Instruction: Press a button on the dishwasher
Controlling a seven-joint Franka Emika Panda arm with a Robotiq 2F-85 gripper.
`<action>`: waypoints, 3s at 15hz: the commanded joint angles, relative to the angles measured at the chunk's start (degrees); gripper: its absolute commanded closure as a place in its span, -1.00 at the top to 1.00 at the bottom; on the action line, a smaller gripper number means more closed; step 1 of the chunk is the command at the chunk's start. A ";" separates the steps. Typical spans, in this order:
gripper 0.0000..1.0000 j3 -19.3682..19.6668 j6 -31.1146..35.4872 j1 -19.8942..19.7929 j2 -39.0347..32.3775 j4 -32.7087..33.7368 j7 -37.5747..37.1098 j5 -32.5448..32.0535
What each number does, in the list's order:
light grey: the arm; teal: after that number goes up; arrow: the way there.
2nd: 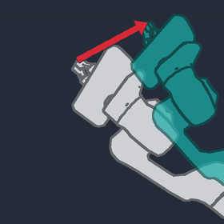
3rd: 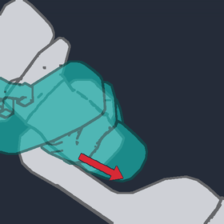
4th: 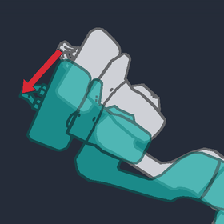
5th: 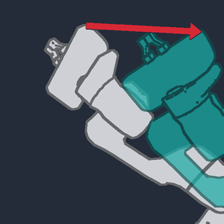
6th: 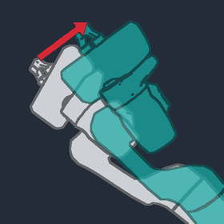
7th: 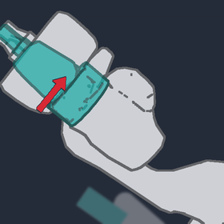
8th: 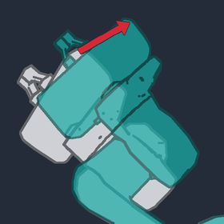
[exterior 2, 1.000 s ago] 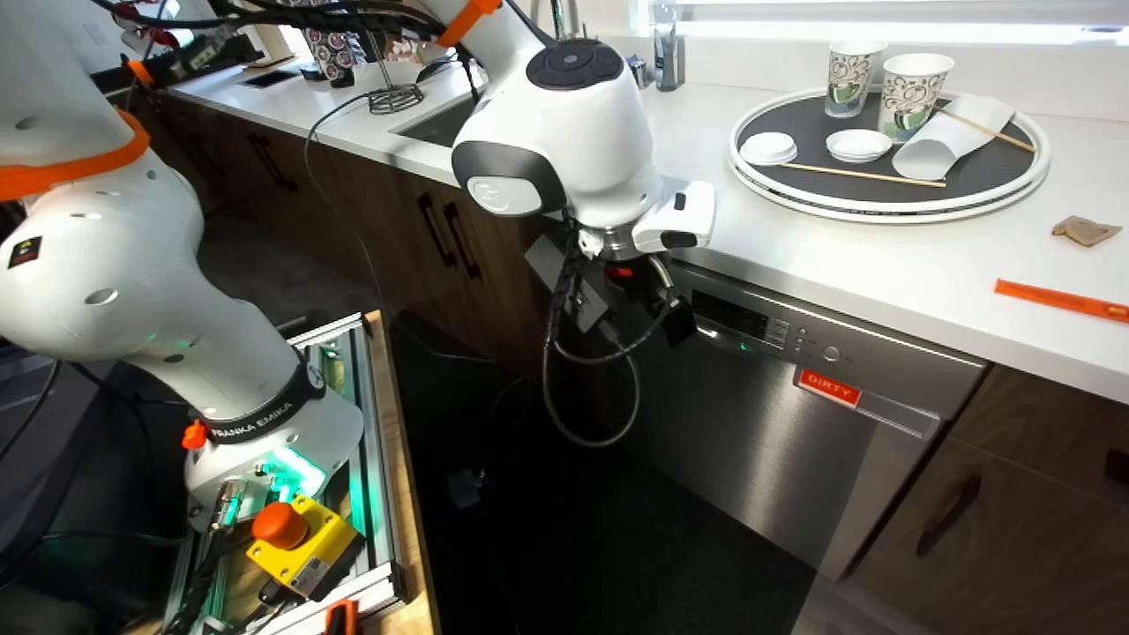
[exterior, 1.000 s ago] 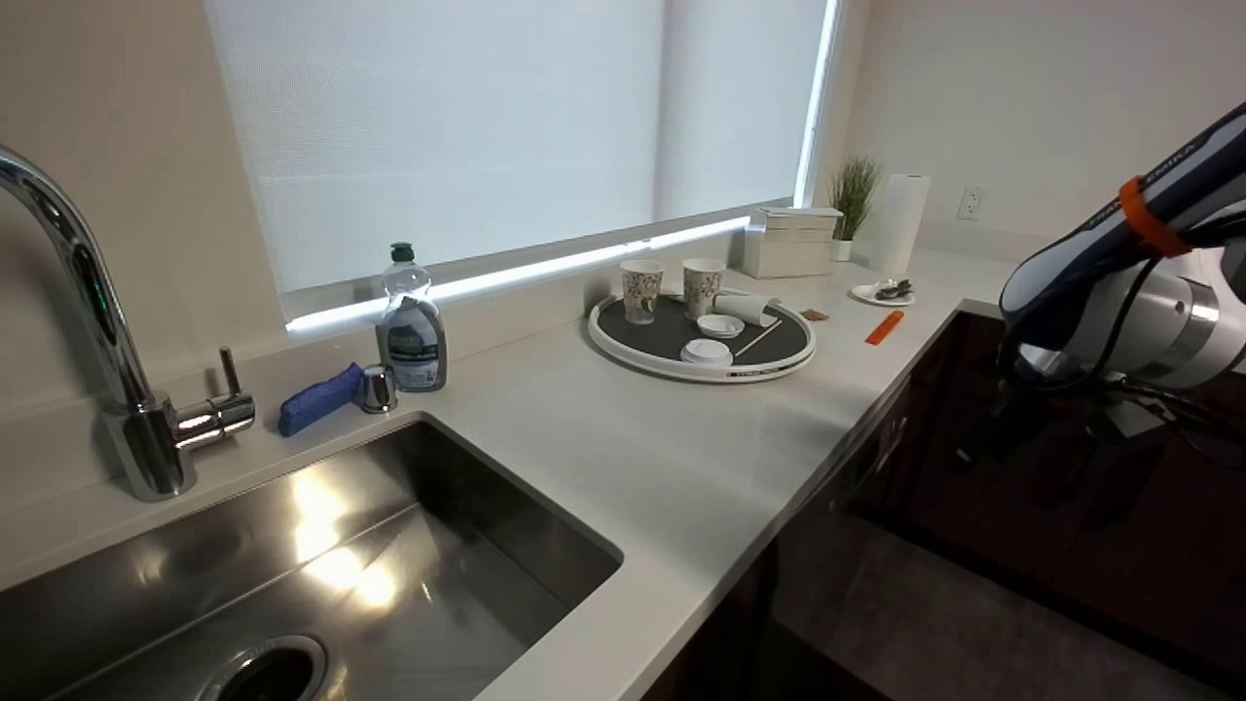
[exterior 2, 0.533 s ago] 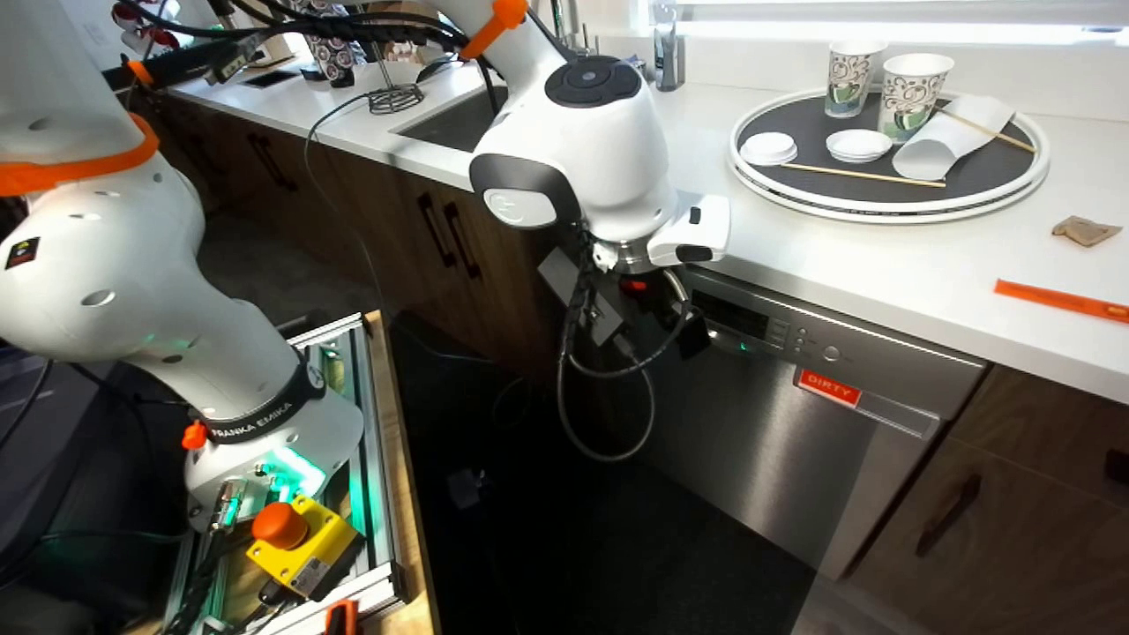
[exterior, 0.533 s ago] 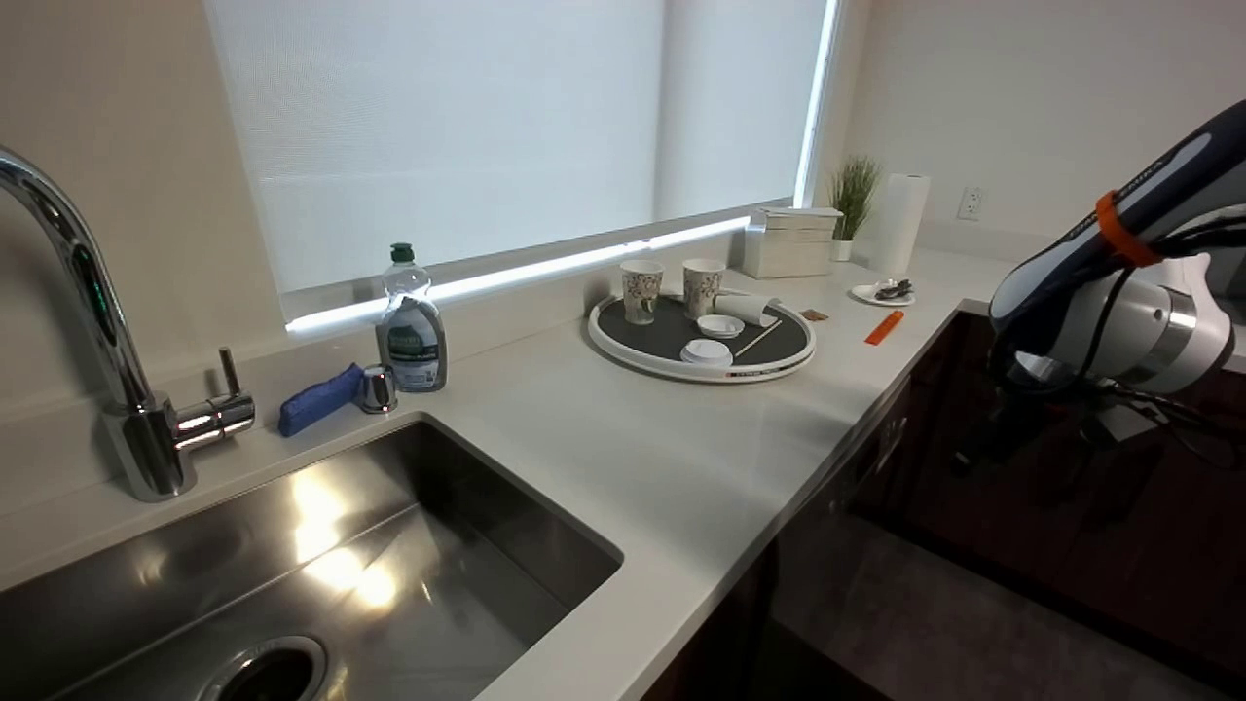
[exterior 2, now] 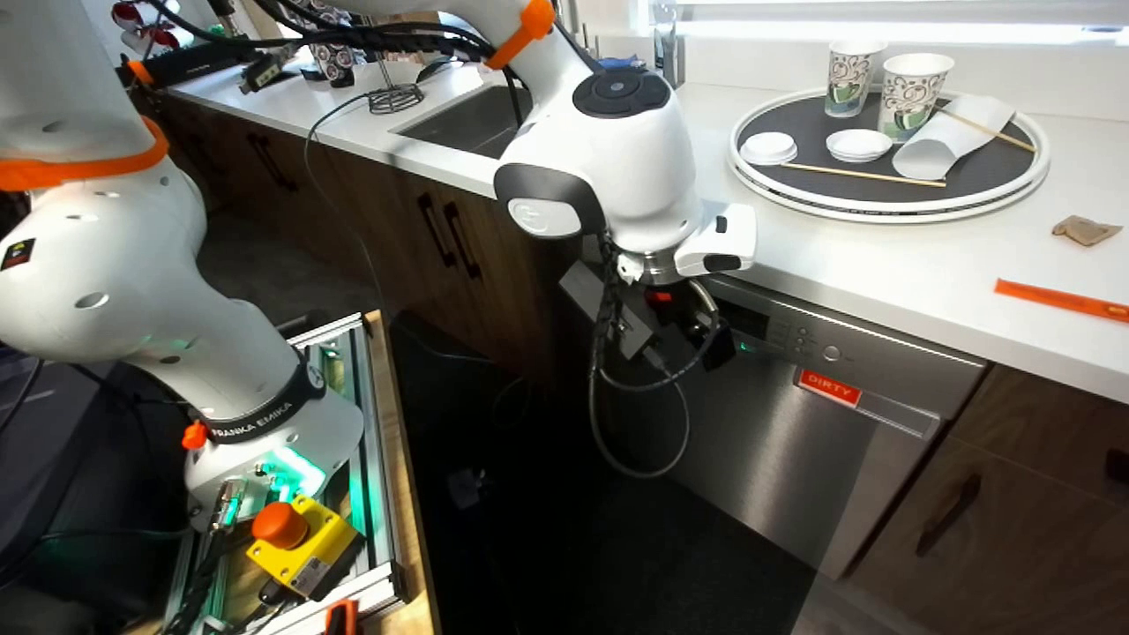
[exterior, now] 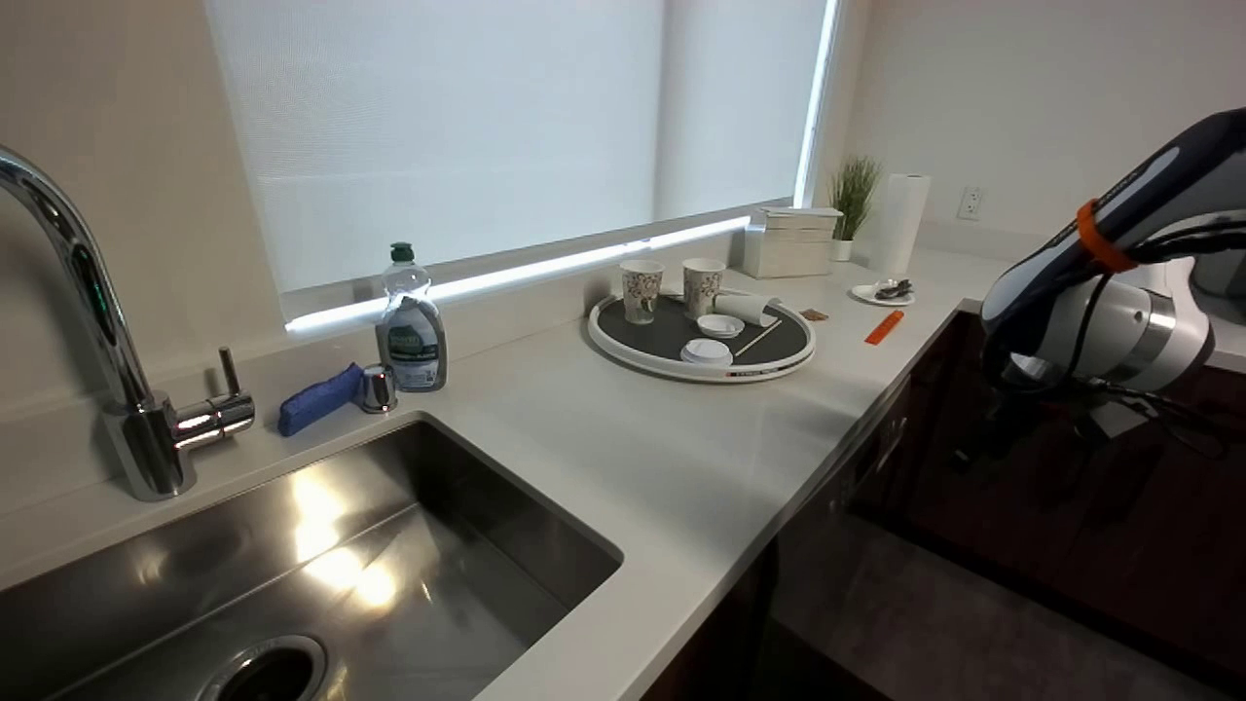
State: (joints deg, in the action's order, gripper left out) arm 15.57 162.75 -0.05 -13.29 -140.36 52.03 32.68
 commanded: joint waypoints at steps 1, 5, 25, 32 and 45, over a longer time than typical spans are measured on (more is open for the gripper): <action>0.41 -1.19 -0.54 -2.27 -5.13 4.47 5.06 0.99; -0.07 -3.26 -0.02 -4.50 -9.20 8.09 8.77 2.32; -1.00 -16.35 1.89 -15.99 -21.29 22.96 15.66 8.12; -1.00 -20.84 2.15 -19.81 -22.15 25.05 17.36 10.70; -1.00 -27.87 3.57 -25.86 -24.02 26.91 20.42 16.52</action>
State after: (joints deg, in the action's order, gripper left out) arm -9.08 163.31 -23.73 -35.05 -115.38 69.18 45.57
